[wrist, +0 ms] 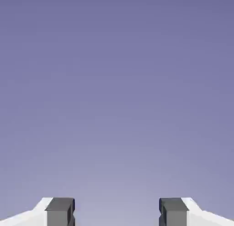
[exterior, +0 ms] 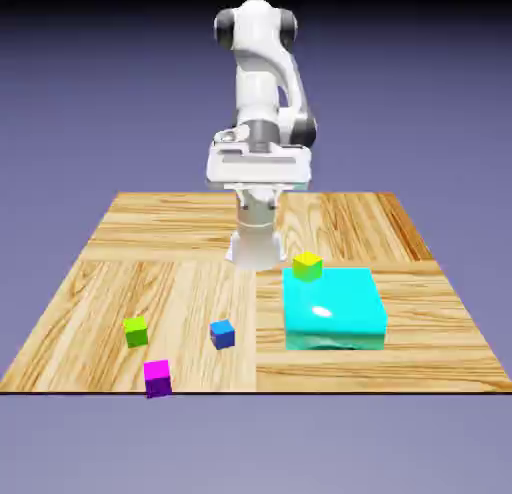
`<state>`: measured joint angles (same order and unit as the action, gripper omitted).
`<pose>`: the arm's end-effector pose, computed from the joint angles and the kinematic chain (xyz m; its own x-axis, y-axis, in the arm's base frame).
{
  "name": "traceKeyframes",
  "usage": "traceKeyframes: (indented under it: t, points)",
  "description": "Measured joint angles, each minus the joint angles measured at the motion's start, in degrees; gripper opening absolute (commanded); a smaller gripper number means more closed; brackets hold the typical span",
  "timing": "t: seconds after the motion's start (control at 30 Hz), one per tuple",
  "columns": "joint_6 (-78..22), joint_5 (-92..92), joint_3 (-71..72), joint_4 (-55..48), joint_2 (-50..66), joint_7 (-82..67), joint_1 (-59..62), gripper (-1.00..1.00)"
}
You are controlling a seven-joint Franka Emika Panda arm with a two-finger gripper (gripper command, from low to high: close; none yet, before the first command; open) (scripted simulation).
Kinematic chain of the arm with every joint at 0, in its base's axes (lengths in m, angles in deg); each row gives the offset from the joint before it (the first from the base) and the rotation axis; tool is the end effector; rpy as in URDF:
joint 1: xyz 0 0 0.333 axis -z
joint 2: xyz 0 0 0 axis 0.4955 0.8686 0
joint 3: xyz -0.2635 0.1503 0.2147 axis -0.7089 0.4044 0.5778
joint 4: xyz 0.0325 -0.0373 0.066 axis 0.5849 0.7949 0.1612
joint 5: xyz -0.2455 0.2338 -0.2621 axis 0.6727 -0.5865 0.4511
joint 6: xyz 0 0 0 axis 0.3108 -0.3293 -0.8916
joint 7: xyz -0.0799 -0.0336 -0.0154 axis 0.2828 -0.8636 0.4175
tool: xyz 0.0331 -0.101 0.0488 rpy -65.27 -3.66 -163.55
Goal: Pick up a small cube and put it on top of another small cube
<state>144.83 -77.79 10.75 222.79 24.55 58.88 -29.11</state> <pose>0.4052 -0.0098 0.4657 0.5090 -0.7133 0.4819 -0.5257 -0.7009 -0.4821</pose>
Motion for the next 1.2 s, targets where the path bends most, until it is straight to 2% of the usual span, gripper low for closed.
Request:
traceKeyframes:
  t: [0.77,0.93,0.97,1.03,1.2]
  points:
    - [-26.87,-13.5,-12.02,-23.47,47.03,23.85,24.03,0.0]
    - [-19.66,-17.73,-8.33,-24.43,55.33,20.7,26.4,0.0]
    - [-18.17,-18.6,-7.57,-24.63,57.05,20.05,26.9,-1.0]
    - [-18.16,-18.61,-7.57,-24.63,57.05,20.05,26.9,-1.0]
    - [-27.09,-13.54,-11.98,-23.83,47.15,23.79,23.81,-1.0]
